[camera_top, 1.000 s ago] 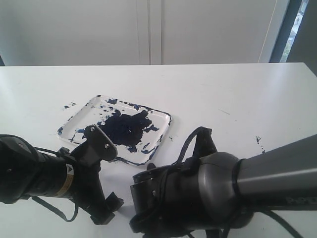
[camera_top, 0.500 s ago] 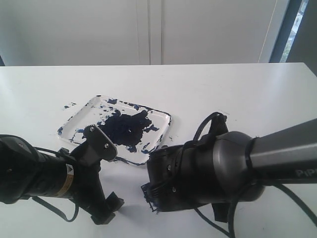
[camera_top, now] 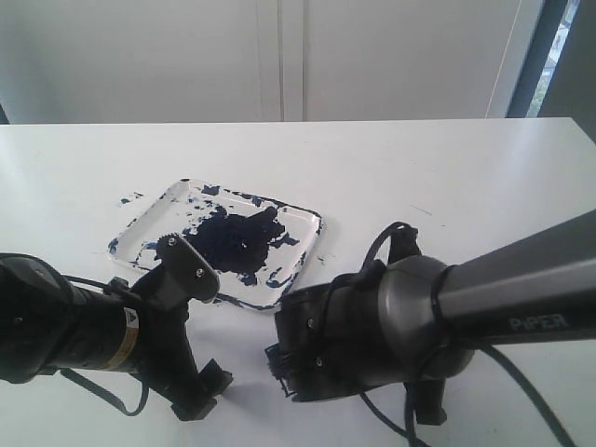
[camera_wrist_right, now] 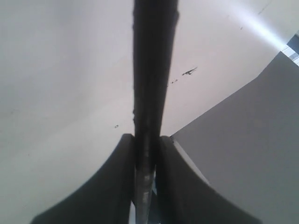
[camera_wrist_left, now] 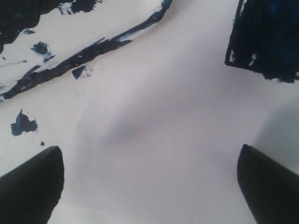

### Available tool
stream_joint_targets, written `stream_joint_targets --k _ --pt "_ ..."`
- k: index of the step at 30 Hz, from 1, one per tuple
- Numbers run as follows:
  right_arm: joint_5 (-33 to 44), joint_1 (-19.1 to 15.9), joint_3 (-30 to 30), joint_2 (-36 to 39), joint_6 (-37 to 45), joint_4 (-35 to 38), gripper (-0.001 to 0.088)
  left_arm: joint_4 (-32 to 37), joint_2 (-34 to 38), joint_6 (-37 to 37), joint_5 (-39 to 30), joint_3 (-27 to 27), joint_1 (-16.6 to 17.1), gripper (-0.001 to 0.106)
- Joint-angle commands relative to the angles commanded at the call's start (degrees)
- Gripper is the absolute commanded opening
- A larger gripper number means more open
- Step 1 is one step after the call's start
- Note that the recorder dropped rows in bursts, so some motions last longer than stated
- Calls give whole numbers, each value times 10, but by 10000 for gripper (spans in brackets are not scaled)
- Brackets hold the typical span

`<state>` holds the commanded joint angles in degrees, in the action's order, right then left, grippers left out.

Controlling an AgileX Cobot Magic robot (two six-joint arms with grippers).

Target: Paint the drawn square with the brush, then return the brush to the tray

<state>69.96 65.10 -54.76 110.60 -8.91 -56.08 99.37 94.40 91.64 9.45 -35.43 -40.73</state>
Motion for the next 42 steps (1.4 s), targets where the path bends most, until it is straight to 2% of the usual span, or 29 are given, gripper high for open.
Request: stream_joint_targets --k 8,15,34,42 --pt "0 -30 0 17 -7 -7 0 0 0 0 0 0 0 1011" --pt "0 -28 0 16 -7 28 0 0 0 0 0 0 0 1011" --pt "0 72 0 14 12 67 0 1 0 0 1 0 0 1011" --pt "0 78 22 14 12 45 0 3 0 0 1 0 0 1011"
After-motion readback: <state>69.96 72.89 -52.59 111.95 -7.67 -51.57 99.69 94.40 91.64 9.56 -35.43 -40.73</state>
